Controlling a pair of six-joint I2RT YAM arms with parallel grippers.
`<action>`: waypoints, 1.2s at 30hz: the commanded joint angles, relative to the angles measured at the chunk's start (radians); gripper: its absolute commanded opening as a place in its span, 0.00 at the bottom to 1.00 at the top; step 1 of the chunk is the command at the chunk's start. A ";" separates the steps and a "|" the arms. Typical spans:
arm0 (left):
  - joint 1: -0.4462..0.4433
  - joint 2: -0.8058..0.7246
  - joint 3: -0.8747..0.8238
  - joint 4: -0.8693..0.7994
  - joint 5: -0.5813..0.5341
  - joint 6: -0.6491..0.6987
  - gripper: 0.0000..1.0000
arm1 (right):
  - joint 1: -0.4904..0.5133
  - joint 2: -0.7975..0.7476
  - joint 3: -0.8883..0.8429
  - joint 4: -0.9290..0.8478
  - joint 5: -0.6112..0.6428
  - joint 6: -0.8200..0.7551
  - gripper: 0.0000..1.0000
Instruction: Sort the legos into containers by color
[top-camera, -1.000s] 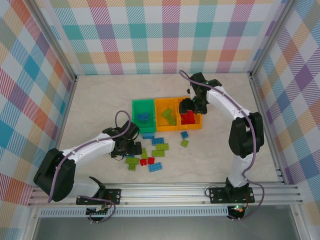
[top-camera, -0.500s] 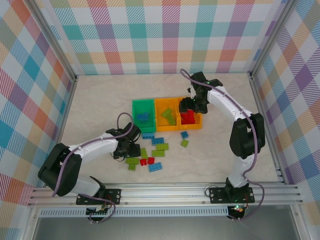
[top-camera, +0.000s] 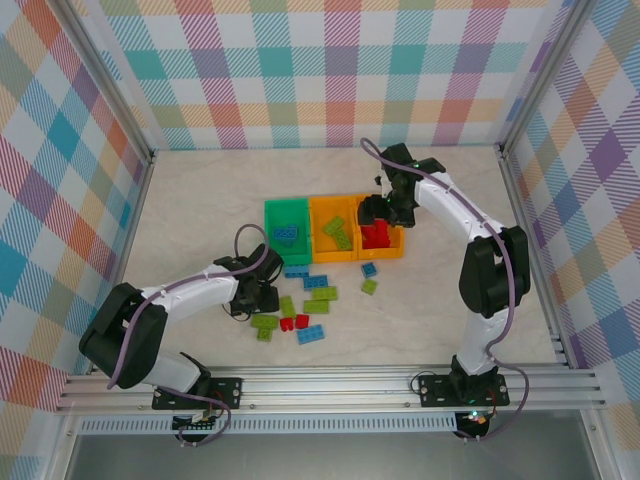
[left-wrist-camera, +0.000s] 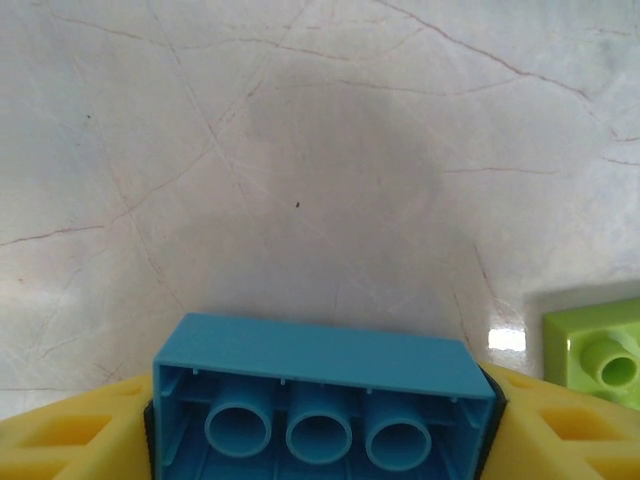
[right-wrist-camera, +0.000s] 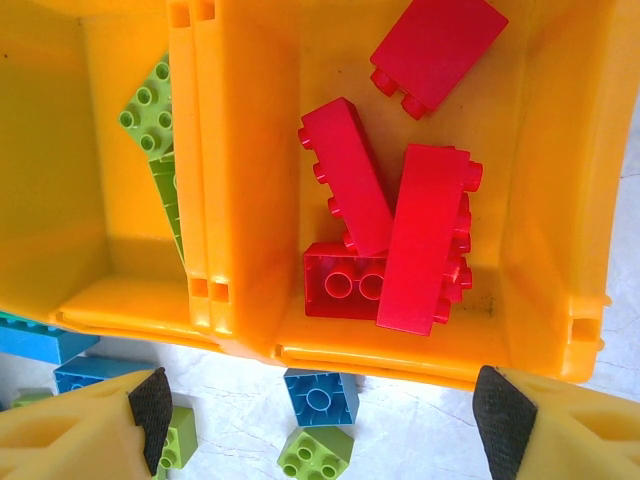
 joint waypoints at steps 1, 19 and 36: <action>-0.009 -0.040 0.048 -0.063 -0.067 -0.037 0.57 | 0.003 -0.037 -0.003 0.001 -0.022 0.006 0.80; 0.098 0.271 0.694 -0.069 -0.067 0.173 0.58 | 0.046 -0.260 -0.297 0.121 0.005 0.045 0.79; 0.140 0.473 0.864 -0.082 0.059 0.127 0.90 | 0.188 -0.418 -0.553 0.192 -0.010 0.038 0.79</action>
